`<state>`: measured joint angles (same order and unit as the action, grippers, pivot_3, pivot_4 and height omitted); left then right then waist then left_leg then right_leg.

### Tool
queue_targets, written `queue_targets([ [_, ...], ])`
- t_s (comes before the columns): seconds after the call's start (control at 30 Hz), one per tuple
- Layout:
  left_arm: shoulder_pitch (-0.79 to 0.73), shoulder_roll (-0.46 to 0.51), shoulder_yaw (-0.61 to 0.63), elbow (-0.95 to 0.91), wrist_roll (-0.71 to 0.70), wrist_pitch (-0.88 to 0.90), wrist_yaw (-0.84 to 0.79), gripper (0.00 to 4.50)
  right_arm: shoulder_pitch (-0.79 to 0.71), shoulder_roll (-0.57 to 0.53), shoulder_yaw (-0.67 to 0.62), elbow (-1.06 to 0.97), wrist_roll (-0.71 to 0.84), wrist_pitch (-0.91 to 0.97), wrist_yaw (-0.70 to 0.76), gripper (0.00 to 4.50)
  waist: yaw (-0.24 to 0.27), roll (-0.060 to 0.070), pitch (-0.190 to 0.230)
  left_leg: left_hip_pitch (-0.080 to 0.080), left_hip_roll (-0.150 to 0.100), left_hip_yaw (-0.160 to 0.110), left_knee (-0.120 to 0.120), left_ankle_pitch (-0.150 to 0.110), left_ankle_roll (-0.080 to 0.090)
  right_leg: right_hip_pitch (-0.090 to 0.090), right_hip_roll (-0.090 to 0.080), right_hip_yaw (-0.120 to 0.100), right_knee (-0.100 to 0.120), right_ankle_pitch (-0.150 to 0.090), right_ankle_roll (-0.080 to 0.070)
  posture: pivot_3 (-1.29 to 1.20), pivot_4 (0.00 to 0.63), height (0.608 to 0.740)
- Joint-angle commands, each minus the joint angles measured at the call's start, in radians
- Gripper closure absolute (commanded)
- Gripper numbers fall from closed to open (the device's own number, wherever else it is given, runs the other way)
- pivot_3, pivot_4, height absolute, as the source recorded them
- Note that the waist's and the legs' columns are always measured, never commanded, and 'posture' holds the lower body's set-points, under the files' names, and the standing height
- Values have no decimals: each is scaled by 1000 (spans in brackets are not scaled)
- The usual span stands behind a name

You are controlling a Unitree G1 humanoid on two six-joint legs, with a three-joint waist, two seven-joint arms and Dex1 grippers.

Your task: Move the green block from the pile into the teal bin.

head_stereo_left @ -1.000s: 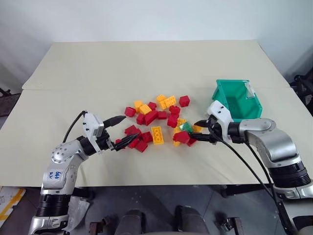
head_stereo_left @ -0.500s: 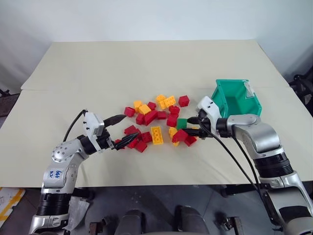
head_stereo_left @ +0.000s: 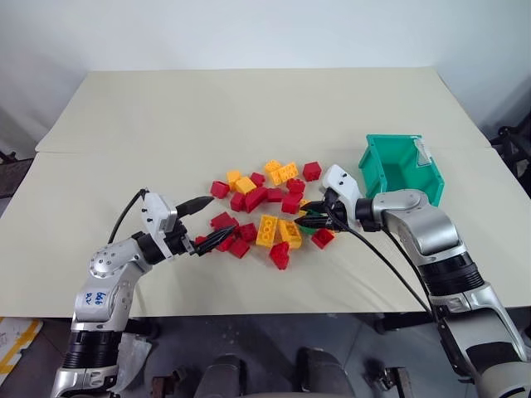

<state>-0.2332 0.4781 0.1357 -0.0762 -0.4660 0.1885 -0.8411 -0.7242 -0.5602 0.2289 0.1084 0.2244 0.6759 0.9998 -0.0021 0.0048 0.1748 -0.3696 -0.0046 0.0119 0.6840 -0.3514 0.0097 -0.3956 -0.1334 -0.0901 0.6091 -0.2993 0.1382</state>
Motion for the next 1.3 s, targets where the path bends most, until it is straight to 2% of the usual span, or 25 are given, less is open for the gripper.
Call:
queue_targets([
  [0.03,1,1,4,-44,-6,-14,3,0,-16,-23,-21,-12,-2,-11,5,3060,0,0,0,0,0,0,0,0,0,0,0,0,0,0,0,0,150,740],
  [0.2,-9,3,5,-41,-7,-12,2,0,-27,-29,-112,-18,39,-53,-13,3060,1,0,0,0,0,0,0,0,0,0,0,0,0,0,0,0,150,740],
  [0.37,-36,2,1,-47,-17,-6,-5,0,-21,-104,-289,-84,119,-35,-29,3060,5,0,0,-1,0,-1,0,0,0,0,0,0,0,0,0,0,150,740],
  [0.53,-78,-17,-24,-51,-35,12,-20,0,-30,-185,-382,-27,90,-79,-95,3060,5,0,0,-1,0,0,0,0,0,0,0,-1,-1,0,0,0,150,740],
  [0.73,-168,-49,-72,-83,-64,44,-44,0,-103,-250,-395,236,-51,-205,-286,3060,3,-1,1,-1,-1,3,0,0,0,0,0,0,-1,0,0,0,150,740],
  [0.93,-216,-81,-96,-51,-48,41,-42,0,-187,-192,-354,497,-125,-346,-374,3060,-7,-1,1,0,-1,12,0,0,0,0,0,0,-1,0,0,0,150,740],
  [1.03,-216,-83,-96,-50,-48,41,-41,0,-205,-178,-370,538,-105,-355,-352,2061,-7,-1,1,0,0,12,0,0,0,0,1,0,-1,0,0,0,150,740],
  [1.23,-210,-76,-90,-48,-49,43,-39,0,-175,-195,-387,472,-66,-350,-280,25,2,-1,1,-1,1,11,0,0,0,0,0,0,-2,0,0,0,150,740],
  [1.3,-204,-63,-83,-43,-41,41,-40,0,-136,-214,-416,418,-38,-395,-247,25,2,-1,1,-1,1,11,0,0,0,0,0,0,-2,0,0,0,150,740],
])
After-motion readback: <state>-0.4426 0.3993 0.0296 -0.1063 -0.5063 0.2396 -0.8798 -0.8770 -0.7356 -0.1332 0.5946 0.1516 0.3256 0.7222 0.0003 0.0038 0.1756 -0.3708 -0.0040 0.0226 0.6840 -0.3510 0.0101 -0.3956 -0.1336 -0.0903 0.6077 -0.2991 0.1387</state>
